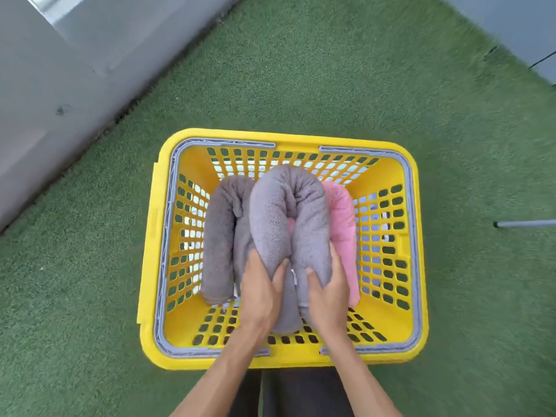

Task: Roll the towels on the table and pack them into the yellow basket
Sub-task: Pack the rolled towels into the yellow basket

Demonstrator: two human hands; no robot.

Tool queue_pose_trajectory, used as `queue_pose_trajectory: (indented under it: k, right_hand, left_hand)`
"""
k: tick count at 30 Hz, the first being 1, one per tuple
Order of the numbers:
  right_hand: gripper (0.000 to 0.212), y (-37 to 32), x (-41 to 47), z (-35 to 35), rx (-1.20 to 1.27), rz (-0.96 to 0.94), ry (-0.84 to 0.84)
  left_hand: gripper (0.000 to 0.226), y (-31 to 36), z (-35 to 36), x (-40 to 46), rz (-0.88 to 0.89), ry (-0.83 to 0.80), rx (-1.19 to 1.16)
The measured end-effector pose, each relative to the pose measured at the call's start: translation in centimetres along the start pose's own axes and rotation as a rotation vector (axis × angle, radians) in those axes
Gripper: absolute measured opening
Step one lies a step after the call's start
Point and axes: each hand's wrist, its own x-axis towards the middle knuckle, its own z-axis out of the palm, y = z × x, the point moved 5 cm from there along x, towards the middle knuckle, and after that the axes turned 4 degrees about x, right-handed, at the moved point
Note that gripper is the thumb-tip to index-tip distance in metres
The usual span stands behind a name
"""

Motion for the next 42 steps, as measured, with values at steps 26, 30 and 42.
queue_pose_trajectory:
  k: [26, 30, 42]
  right_hand:
    - [0.097, 5.4, 2.7, 16.1, -0.694, 0.018, -0.297]
    - [0.104, 5.7, 4.3, 16.5, -0.874, 0.035, -0.271]
    - [0.126, 7.0, 4.9, 15.6, -0.909, 0.136, -0.321]
  left_hand:
    - [0.054, -13.2, -0.3, 9.1, -0.469, 0.063, 0.27]
    - [0.058, -13.6, 0.4, 9.6, -0.388, 0.043, 0.275]
    - [0.07, -15.1, 1.3, 10.9, -0.545, -0.08, 0.118]
